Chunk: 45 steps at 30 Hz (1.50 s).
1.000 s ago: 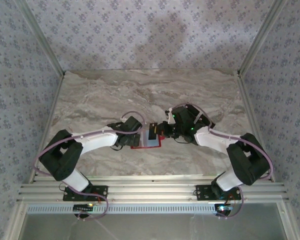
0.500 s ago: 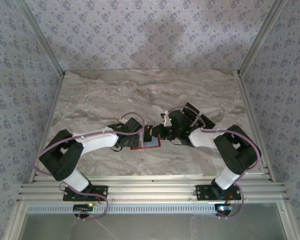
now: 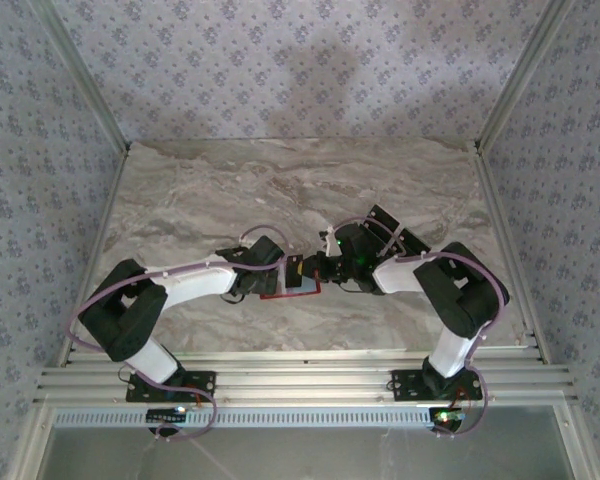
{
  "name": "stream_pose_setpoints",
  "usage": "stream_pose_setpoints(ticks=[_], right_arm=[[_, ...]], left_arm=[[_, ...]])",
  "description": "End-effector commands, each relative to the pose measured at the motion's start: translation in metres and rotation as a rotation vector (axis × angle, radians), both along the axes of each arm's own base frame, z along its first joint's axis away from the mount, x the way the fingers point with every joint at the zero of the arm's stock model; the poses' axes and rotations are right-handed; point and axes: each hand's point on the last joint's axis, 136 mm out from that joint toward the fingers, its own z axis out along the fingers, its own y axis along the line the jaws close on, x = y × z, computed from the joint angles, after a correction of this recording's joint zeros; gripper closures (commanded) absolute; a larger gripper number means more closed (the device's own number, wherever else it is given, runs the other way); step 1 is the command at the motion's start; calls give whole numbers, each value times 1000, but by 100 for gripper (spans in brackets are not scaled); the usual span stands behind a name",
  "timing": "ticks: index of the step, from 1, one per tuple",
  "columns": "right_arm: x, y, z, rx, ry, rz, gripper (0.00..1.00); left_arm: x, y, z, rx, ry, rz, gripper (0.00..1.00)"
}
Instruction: Put the credit cards into the card holder
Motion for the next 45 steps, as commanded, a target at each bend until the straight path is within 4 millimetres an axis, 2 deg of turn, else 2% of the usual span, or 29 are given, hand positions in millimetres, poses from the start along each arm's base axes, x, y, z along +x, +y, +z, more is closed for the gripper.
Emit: stream_pose_setpoints(ticks=[1,16,28,37,39,42,45], right_arm=[[-3,0,-7,15,24,7,100],[-9,-1,-17,29,59,28,100],[-11,-2,-26,29,88,29,100],[-11,-6,-34,14,113,15,100],[-10,-6,-34,11,117,13,98],[-10,-8,-38,-4,129,9,90],[-10,-8,-39,-8,132,10,91]], left_arm=[[-9,13,-14,70,37,10,1],[-8,15,-19,93,44,19,0],[-14,31,-17,141,43,82,0],[-22,39,-26,156,67,110,1],[-23,40,-27,155,69,117,1],[-26,43,-29,155,71,127,2],[-27,44,-31,151,73,137,2]])
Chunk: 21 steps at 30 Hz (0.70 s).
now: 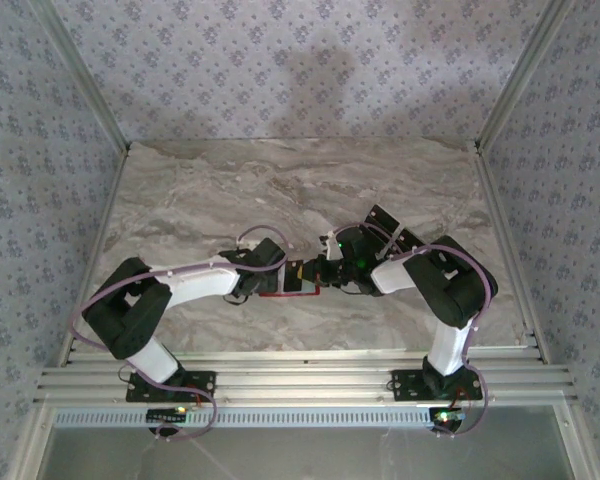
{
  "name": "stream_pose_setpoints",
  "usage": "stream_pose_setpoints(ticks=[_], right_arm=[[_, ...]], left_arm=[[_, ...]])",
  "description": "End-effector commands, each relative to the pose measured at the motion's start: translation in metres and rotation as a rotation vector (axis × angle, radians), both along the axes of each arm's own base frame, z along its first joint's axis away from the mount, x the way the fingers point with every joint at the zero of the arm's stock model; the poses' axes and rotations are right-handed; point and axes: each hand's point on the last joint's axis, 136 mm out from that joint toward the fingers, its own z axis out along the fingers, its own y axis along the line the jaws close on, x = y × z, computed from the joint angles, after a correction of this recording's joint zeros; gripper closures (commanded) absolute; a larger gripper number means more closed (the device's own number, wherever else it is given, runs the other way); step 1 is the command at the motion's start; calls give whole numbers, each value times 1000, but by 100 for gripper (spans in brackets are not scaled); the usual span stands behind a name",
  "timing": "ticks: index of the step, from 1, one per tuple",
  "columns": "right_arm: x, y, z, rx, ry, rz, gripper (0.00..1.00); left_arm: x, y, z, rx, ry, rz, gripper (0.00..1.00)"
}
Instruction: Put the credit cards into the card holder
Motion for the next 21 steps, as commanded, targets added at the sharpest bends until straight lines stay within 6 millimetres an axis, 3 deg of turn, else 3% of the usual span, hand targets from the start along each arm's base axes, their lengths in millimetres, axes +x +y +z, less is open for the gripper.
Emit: stream_pose_setpoints(ticks=[1,8,21], right_arm=[[-5,-8,-20,-49,62,-7,91],[-6,-9,-22,-46,73,-1,100],[-1,-4,-13,29,87,76,100]], left_arm=[[-29,42,-27,162,112,34,2],[-32,45,-32,164,118,43,3],[-34,46,-35,160,126,44,4]])
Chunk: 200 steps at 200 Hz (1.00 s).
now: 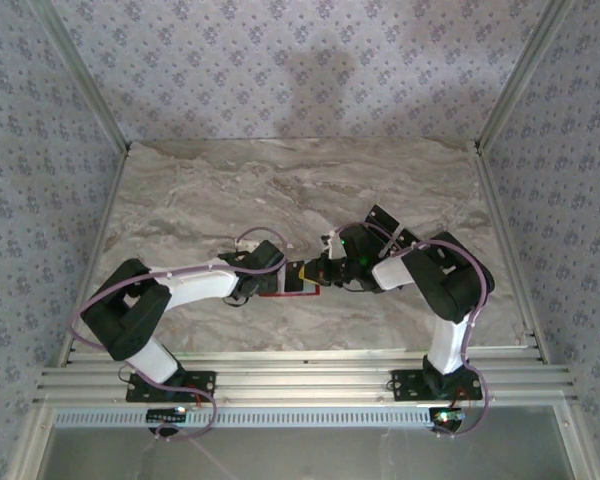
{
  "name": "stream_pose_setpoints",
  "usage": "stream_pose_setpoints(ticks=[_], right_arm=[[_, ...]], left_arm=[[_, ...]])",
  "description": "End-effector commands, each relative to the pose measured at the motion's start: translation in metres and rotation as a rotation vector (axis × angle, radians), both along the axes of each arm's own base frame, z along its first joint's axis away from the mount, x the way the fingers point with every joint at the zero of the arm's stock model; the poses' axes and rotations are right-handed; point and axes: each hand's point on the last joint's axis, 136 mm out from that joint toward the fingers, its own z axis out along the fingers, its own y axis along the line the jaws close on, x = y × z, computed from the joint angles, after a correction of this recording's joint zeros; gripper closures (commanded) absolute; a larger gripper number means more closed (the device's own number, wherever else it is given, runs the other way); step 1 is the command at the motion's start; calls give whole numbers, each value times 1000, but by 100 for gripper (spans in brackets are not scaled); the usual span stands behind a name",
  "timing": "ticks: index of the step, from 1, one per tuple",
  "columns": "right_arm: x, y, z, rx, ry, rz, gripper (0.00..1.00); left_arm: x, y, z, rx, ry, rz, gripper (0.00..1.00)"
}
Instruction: Put the credit cards into the card holder
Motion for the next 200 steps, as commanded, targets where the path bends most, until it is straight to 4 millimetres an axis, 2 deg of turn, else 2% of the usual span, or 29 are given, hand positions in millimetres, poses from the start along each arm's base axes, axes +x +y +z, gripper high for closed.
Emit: stream_pose_setpoints(ticks=[1,144,200], right_arm=[[-4,0,-10,-9,42,38,100],[-4,12,-15,22,68,50,100],[-4,9,-19,4,79,38,100]], left_arm=[[-32,47,-32,189,141,18,4],[-33,46,-34,192,147,13,6],[-33,47,-33,192,146,14,6]])
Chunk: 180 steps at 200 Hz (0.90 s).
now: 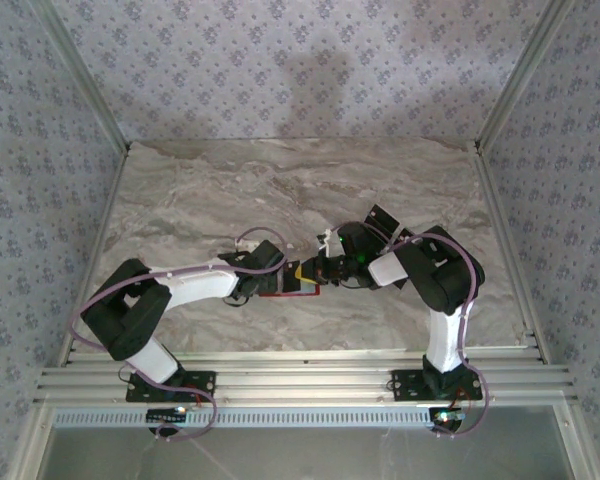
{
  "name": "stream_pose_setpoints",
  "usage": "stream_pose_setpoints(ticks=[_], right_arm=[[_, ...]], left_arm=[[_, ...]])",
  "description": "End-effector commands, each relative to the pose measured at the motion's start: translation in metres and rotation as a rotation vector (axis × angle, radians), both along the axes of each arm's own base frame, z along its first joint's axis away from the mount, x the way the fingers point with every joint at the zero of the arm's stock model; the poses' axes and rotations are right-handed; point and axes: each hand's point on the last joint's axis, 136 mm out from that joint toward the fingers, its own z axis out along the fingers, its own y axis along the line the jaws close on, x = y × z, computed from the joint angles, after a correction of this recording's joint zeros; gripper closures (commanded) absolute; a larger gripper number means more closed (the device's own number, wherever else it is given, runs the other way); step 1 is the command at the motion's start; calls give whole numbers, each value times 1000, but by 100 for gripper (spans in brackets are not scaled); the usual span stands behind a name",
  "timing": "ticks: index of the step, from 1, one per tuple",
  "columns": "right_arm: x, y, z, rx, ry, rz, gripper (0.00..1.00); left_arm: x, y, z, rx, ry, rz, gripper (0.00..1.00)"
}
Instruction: Put the credit cards into the card holder
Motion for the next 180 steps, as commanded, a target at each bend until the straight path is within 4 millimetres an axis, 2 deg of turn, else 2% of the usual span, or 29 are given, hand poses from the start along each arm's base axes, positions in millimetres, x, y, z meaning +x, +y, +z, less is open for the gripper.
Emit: stream_pose_setpoints(ticks=[1,82,135,158,180], right_arm=[[-4,0,-17,-49,45,-10,100],[-7,5,-21,-101,44,11,100],[-3,-2,1,-151,-9,7,64],[-1,-6,14,-200,-37,11,53],[1,-13,25,-258,-66,7,49]], left_arm=[[-33,48,-33,195,145,14,6],[-34,47,-35,188,149,12,6],[-32,45,-32,184,142,11,6],[-32,45,-31,184,141,10,6],[-32,45,-28,178,137,11,6]])
